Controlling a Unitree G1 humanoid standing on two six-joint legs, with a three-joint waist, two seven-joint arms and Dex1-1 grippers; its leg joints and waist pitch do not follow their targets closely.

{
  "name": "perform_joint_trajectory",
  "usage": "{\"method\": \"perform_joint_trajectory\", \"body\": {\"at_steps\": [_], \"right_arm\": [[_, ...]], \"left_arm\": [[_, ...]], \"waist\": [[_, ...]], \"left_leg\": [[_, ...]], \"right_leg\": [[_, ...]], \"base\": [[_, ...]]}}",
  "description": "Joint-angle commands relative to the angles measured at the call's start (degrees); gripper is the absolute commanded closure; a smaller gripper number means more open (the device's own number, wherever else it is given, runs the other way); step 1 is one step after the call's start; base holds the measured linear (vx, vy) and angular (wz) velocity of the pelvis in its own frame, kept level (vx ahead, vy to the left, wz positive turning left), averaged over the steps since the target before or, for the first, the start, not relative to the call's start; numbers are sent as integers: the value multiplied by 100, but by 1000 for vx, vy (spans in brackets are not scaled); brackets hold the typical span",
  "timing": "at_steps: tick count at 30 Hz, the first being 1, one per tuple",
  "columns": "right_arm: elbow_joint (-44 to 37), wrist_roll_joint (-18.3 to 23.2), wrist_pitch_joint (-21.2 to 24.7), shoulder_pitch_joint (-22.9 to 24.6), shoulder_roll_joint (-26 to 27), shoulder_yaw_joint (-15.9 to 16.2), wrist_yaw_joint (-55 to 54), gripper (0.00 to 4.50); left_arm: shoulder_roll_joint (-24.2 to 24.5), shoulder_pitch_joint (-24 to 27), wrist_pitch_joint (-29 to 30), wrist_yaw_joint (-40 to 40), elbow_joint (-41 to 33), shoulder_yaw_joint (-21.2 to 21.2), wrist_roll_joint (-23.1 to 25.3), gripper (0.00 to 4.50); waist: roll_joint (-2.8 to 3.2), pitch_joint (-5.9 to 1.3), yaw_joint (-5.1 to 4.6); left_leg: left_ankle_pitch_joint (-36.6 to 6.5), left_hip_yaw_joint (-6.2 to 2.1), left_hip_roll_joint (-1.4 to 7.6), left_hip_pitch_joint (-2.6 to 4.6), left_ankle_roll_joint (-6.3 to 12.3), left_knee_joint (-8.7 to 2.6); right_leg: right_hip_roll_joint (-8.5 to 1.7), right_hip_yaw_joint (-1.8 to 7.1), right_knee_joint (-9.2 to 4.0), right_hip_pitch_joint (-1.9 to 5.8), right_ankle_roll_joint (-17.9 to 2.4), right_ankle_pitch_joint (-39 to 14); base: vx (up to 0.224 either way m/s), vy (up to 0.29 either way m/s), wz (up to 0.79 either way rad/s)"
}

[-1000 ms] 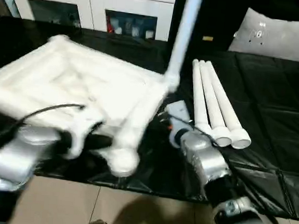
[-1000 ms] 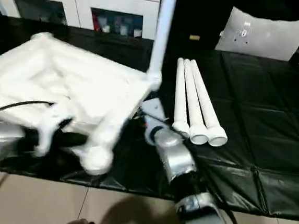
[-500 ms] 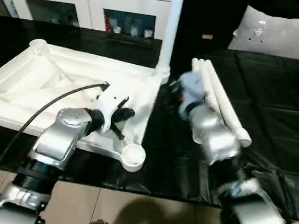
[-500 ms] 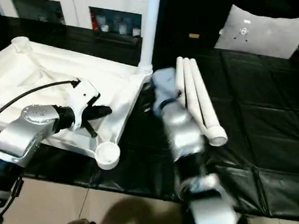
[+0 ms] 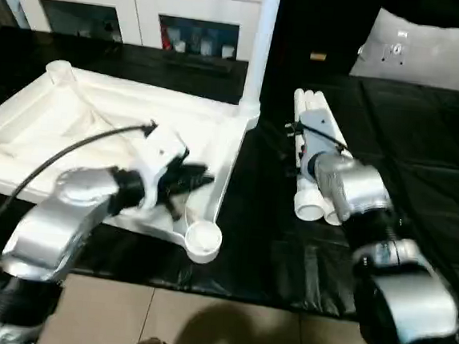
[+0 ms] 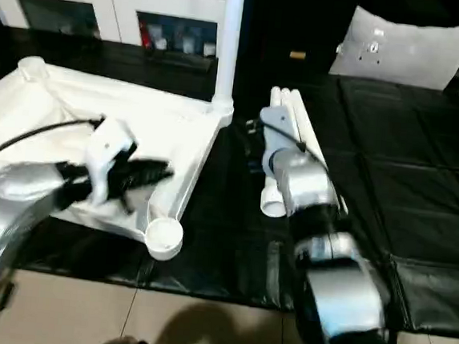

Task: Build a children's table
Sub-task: Pick table leg

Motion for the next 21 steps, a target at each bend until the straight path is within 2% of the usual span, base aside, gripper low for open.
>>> {"method": "perform_joint_trajectory", "body": {"at_steps": [1,4,6,8,10,14,16,17,20,21], "right_arm": [[247,43,79,-131,-28,-42,59,0],[522,172,105,-238,7,-157,205,0],[745,147,128,-308,9,-178,247,0],[900,144,103,-371,11,-252,147,38],[998,159,153,-407,10,-272,178,41],[1233,213,205,-474,-6,-316,253,84],[1430,307,262,-510,-24,-430,372,95],[1509,320,262,-530,-27,-473,406,115],[1642,364,279,-543,-45,-561,496,124],[1703,433,293,-532,-76,-652,534,146]], "left_arm": [[63,20,182,-54,-237,-83,-103,299],[104,43,293,-36,-357,-99,-142,286],[123,49,394,-7,-441,-96,-178,260],[175,45,474,-14,-498,-124,-182,247],[218,58,554,-31,-550,-145,-215,231],[248,72,675,-20,-640,-157,-283,195],[264,76,745,-35,-695,-181,-312,178],[279,77,767,-30,-718,-193,-327,166],[294,67,814,-2,-745,-224,-353,157],[293,59,847,17,-760,-239,-371,137]], "waist": [[82,-457,14],[75,-470,16],[66,-466,11],[66,-464,8],[67,-470,9],[73,-467,11],[66,-465,6],[74,-463,11],[46,-460,9],[30,-457,6]], "left_leg": [[-2092,-16,73,154,-462,-382],[-2064,-25,75,143,-479,-383],[-2060,-21,70,136,-472,-377],[-2015,-18,69,128,-476,-375],[-1997,-16,67,130,-468,-368],[-1991,-13,68,129,-472,-368],[-2063,-13,66,136,-473,-365],[-2091,-20,74,137,-476,-370],[-2079,-12,70,130,-458,-364],[-2089,-9,68,128,-451,-365]], "right_leg": [[-174,88,-372,202,-1062,-1605],[-177,88,-356,220,-1020,-1578],[-178,88,-362,219,-1019,-1607],[-178,87,-357,215,-1047,-1576],[-177,88,-356,216,-1037,-1570],[-172,83,-353,213,-1058,-1550],[-168,84,-356,210,-1048,-1612],[-172,81,-357,210,-1039,-1628],[-175,83,-362,208,-1036,-1685],[-174,84,-369,210,-1026,-1724]], "base": [[0,0,0],[0,0,0],[0,0,0],[0,0,0],[0,0,0],[0,0,0],[0,0,0],[0,0,0],[0,0,0],[0,0,0]]}}
